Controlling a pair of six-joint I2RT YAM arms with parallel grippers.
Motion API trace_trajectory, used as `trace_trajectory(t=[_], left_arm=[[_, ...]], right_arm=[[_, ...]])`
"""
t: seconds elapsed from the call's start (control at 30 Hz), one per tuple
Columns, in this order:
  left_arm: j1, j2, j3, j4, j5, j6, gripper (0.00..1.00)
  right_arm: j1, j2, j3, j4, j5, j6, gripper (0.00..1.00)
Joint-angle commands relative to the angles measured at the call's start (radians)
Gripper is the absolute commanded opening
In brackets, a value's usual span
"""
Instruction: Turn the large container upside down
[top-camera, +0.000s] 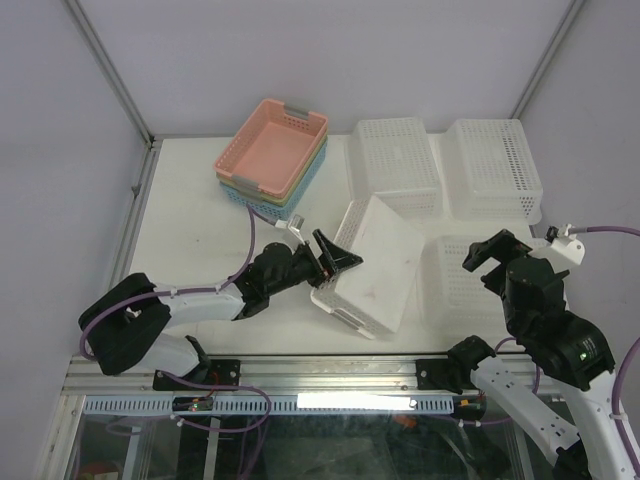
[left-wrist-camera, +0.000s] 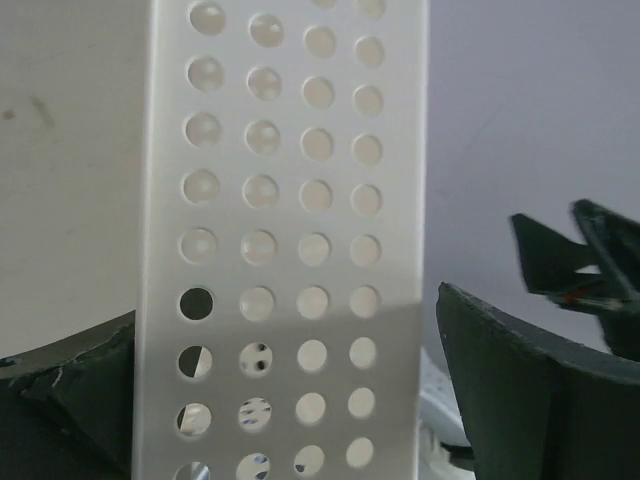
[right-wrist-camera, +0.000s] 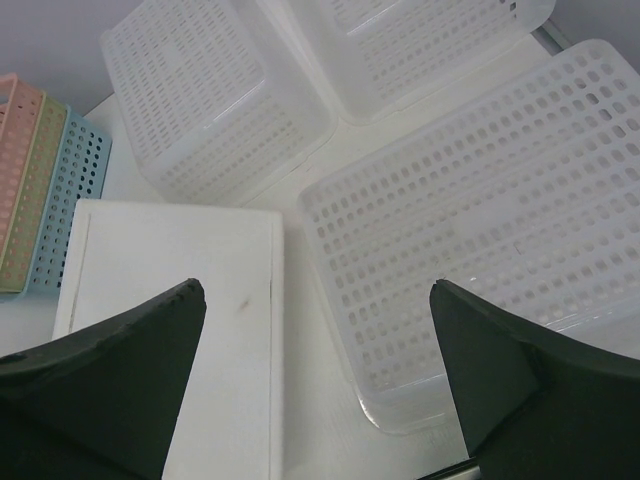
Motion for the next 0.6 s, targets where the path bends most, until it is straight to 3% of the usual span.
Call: trace_trajectory(t=[0.0, 0.57], left_arm=[[-0.014, 0.025, 0.008, -0.108, -0.028, 0.104, 0.99], [-0.106, -0.092, 0.081, -0.386, -0.249, 0.355, 0.99]], right_arm=[[-0.003, 0.016, 0.010, 0.053, -0.004, 0.009, 0.99], [-0.003, 0.037, 0.011, 0.062, -0.024, 0.014, 0.99]])
